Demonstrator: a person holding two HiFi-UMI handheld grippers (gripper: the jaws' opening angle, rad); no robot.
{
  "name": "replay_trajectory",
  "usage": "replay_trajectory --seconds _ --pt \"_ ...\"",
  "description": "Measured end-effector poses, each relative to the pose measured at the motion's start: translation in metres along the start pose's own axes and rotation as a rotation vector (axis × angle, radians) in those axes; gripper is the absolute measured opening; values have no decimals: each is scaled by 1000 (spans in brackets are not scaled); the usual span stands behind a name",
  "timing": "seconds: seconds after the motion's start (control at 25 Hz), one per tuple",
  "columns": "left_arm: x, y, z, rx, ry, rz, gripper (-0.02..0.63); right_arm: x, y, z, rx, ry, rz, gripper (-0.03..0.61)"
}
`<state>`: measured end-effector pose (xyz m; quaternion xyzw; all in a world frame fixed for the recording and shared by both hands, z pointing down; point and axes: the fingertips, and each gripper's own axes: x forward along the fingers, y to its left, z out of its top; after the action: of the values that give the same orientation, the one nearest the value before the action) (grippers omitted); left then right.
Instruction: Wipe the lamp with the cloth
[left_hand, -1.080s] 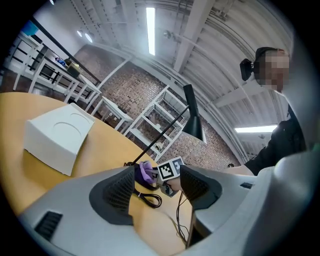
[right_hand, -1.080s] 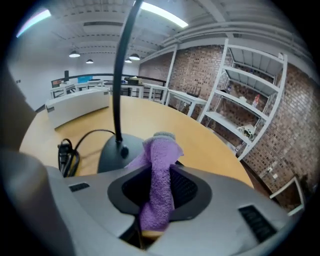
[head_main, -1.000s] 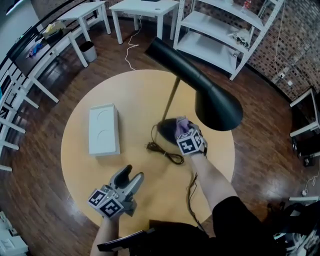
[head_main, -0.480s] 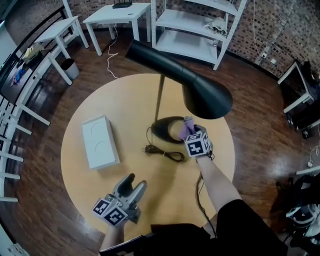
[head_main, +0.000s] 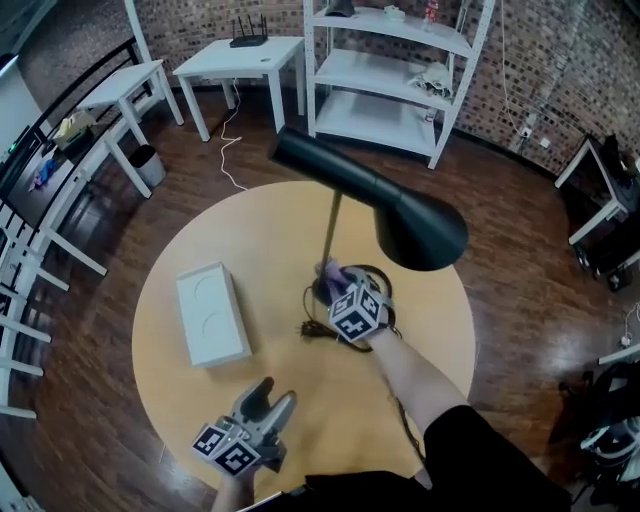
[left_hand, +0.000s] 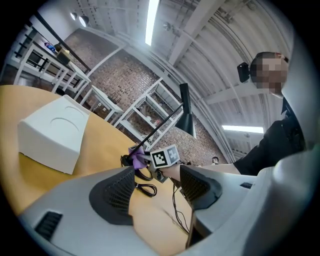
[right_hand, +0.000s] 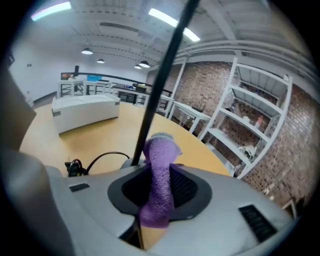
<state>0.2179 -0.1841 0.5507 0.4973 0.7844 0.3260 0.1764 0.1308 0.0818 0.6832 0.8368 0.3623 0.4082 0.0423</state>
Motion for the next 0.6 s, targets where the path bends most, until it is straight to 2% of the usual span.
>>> replay_trajectory --seconds 0.12,0.28,0.44,0.52,0.6 --pt "-2 0 -1 -6 -3 4 270 10 7 -1 -141 41 -5 94" --pt "-6 7 2 -10 -8 18 270 18 -7 -7 -234 113 -39 95" --pt "-6 6 -2 -20 2 17 270 13 -37 -33 -246 197 -95 95" --pt "-5 6 -3 -17 11 17 270 8 -55 -57 -211 246 -121 95" --pt "-5 6 -4 -14 15 15 270 1 -64 -74 -169 248 -136 94"
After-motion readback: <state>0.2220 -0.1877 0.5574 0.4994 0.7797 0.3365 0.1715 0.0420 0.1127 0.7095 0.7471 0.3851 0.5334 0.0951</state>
